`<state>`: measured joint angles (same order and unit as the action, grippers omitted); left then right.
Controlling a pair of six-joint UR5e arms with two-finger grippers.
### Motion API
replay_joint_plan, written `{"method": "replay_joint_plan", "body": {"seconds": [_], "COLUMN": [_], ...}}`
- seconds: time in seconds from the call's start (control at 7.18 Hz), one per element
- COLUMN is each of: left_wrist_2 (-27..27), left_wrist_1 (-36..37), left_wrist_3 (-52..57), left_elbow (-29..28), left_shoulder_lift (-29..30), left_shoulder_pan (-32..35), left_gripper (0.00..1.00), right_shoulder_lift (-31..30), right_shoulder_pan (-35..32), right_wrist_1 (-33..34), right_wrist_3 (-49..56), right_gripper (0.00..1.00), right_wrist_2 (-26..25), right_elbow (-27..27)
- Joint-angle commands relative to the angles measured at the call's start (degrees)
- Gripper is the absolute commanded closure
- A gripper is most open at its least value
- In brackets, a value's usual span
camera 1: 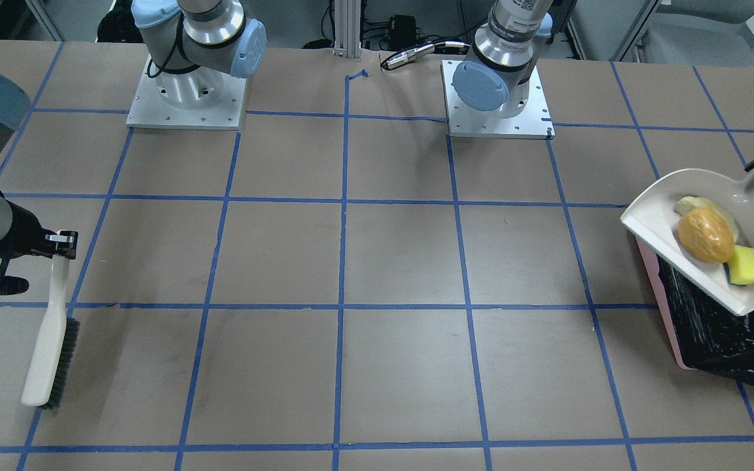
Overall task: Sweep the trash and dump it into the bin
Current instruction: 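Lift the dustpan over the bin with the left gripper while the right returns the brush, then tip the dustpan into the bin with the left gripper while the right releases the brush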
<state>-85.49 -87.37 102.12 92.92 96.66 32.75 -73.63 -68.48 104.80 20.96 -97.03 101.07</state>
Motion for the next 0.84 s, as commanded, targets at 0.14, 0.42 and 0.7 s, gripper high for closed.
{"method": "replay_joint_plan", "body": {"seconds": [0.14, 0.42, 0.7], "left_wrist_2": [-2.49, -9.23, -21.83], "left_wrist_1": [-0.17, 0.01, 0.44], "left_wrist_3": [0.36, -1.57, -0.53], "left_elbow": [-6.15, -10.2, -11.35], "left_shoulder_lift": [4.31, 6.17, 5.91], "left_shoulder_pan": [-10.22, -9.99, -2.31], "left_gripper": [1.0, 1.0, 1.0], "right_shoulder_lift": [1.83, 2.0, 2.18], "right_shoulder_pan": [0.54, 0.54, 0.54], "right_wrist_1": [1.81, 2.68, 3.65], "right_wrist_3": [0.22, 0.39, 0.48], "right_gripper": [1.0, 0.4, 0.0], "right_wrist_2": [-0.53, -0.18, -0.18], "right_elbow": [0.09, -0.08, -0.08]}}
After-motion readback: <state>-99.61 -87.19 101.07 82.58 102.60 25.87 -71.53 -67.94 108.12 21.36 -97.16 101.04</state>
